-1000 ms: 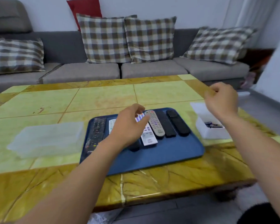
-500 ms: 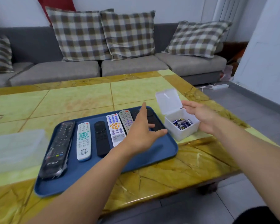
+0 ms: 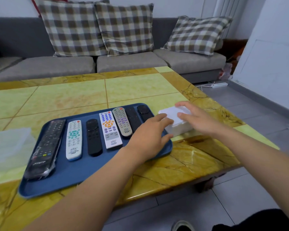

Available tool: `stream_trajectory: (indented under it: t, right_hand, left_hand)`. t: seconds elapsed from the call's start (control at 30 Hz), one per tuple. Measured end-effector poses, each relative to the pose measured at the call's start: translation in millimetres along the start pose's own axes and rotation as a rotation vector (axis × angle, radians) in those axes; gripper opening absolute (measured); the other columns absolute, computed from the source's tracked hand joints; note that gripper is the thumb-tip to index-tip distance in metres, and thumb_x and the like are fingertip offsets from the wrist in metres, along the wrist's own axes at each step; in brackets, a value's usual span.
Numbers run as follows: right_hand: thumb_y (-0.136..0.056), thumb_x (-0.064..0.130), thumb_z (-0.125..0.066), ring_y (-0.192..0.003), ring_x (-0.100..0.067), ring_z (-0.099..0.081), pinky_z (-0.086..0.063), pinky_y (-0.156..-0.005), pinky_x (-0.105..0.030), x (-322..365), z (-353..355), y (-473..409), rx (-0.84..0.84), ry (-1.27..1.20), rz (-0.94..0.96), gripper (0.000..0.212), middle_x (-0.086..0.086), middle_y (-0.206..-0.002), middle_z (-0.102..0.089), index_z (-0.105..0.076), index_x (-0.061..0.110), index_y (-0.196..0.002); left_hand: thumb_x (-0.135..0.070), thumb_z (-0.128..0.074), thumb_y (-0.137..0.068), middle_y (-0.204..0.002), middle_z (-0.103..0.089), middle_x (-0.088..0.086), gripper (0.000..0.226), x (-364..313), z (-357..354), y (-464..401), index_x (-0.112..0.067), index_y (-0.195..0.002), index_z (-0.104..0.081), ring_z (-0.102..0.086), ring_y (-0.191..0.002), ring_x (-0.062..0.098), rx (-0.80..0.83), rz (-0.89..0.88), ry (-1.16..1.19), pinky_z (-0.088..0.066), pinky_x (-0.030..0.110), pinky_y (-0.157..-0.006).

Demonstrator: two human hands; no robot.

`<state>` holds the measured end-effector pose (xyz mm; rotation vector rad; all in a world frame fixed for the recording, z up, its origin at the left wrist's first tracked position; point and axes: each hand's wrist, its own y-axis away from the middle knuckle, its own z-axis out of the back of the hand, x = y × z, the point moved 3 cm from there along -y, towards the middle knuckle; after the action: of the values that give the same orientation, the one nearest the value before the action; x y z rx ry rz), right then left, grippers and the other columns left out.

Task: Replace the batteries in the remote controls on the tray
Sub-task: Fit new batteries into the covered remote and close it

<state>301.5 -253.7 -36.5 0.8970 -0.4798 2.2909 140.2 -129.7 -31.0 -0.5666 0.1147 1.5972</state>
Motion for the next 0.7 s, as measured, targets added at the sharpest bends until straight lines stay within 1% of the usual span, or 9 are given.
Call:
stream_trajectory:
  t: [0.07, 0.1, 0.17, 0.23, 0.33, 0.43, 0.5, 0.6, 0.7]
  right_hand:
    - [-0.105, 0.037, -0.039, -0.143, -0.004, -0.026, -0.018, -0.113, -0.021, -3.3, -3.5, 4.0, 0.032, 0.136, 0.072, 0.049, 0.008, -0.159, -0.030, -0.037, 0.024, -0.152]
    - [-0.105, 0.042, -0.034, -0.147, -0.003, -0.018, -0.014, -0.117, -0.022, -5.1, -4.7, 4.9, 0.030, 0.187, 0.103, 0.053, 0.008, -0.162, -0.023, -0.032, 0.024, -0.155]
    - [-0.103, 0.051, -0.026, -0.150, -0.002, -0.012, -0.012, -0.122, -0.027, -5.3, -2.8, 7.7, 0.029, 0.306, 0.141, 0.059, 0.010, -0.164, -0.016, -0.027, 0.024, -0.156]
    - [-0.101, 0.054, -0.026, -0.149, 0.002, -0.010, -0.013, -0.122, -0.026, -3.3, 2.2, 10.0, 0.087, 0.367, 0.166, 0.063, 0.014, -0.165, -0.012, -0.023, 0.026, -0.157]
    - [-0.093, 0.061, -0.039, -0.148, 0.004, -0.008, -0.016, -0.123, -0.028, -4.0, 10.5, 12.8, 0.205, 0.365, 0.187, 0.074, 0.020, -0.164, -0.007, -0.017, 0.033, -0.157]
    - [-0.094, 0.055, -0.049, -0.149, 0.000, -0.014, -0.021, -0.123, -0.033, -10.1, 13.9, 10.5, 0.204, 0.429, 0.210, 0.074, 0.025, -0.162, -0.005, -0.014, 0.039, -0.157]
    - [-0.095, 0.052, -0.050, -0.147, -0.005, -0.024, -0.031, -0.118, -0.037, -10.2, 11.0, 11.7, 0.160, 0.509, 0.236, 0.071, 0.028, -0.161, -0.006, -0.014, 0.044, -0.155]
    - [-0.094, 0.059, -0.042, -0.139, -0.008, -0.042, -0.047, -0.103, -0.038, -7.0, 7.6, 20.3, 0.031, 0.564, 0.300, 0.061, 0.030, -0.158, -0.016, -0.025, 0.049, -0.152]
    - [-0.091, 0.066, -0.031, -0.131, -0.011, -0.052, -0.055, -0.090, -0.039, -5.9, 5.1, 24.0, -0.045, 0.556, 0.312, 0.062, 0.028, -0.157, -0.024, -0.032, 0.047, -0.150]
  left_hand:
    - [-0.030, -0.058, -0.100, -0.155, -0.042, -0.003, 0.043, -5.2, 0.7, -0.4, -0.022, -0.142, -0.051, -0.049, -0.133, 0.022, -0.026, -0.002, -0.053, -0.045, 0.039, -0.100]
    - [-0.028, -0.057, -0.101, -0.157, -0.040, -0.003, 0.042, -5.8, -0.2, -0.9, -0.022, -0.142, -0.050, -0.050, -0.132, 0.023, -0.025, 0.002, -0.068, -0.046, 0.039, -0.099]
    - [-0.027, -0.057, -0.101, -0.159, -0.037, -0.003, 0.042, -5.4, -3.8, -1.2, -0.021, -0.142, -0.049, -0.052, -0.131, 0.026, -0.009, 0.006, -0.073, -0.047, 0.040, -0.099]
    - [-0.025, -0.058, -0.100, -0.158, -0.039, -0.002, 0.043, -3.4, -6.9, -2.1, -0.020, -0.142, -0.049, -0.050, -0.133, 0.025, -0.016, -0.003, -0.037, -0.045, 0.040, -0.101]
    - [-0.024, -0.058, -0.100, -0.160, -0.036, -0.002, 0.045, -0.8, -6.9, -3.8, -0.021, -0.144, -0.049, -0.041, -0.142, 0.020, -0.035, 0.005, 0.040, -0.038, 0.036, -0.110]
    - [-0.024, -0.057, -0.101, -0.161, -0.035, 0.000, 0.044, 2.4, -7.4, -5.3, -0.023, -0.145, -0.050, -0.040, -0.144, 0.020, -0.018, -0.009, 0.037, -0.039, 0.038, -0.112]
    - [-0.023, -0.056, -0.101, -0.162, -0.034, -0.001, 0.046, 2.8, -8.6, -5.4, -0.023, -0.146, -0.048, -0.041, -0.143, 0.021, -0.002, -0.025, 0.008, -0.041, 0.040, -0.111]
    - [-0.022, -0.053, -0.103, -0.164, -0.029, -0.004, 0.049, 2.3, -10.9, -6.2, -0.022, -0.151, -0.042, -0.042, -0.142, 0.023, 0.025, -0.045, -0.043, -0.041, 0.041, -0.109]
    - [-0.024, -0.051, -0.104, -0.166, -0.022, -0.007, 0.054, 5.2, -13.5, -8.2, -0.023, -0.155, -0.034, -0.039, -0.144, 0.020, 0.045, -0.043, -0.063, -0.039, 0.037, -0.111]
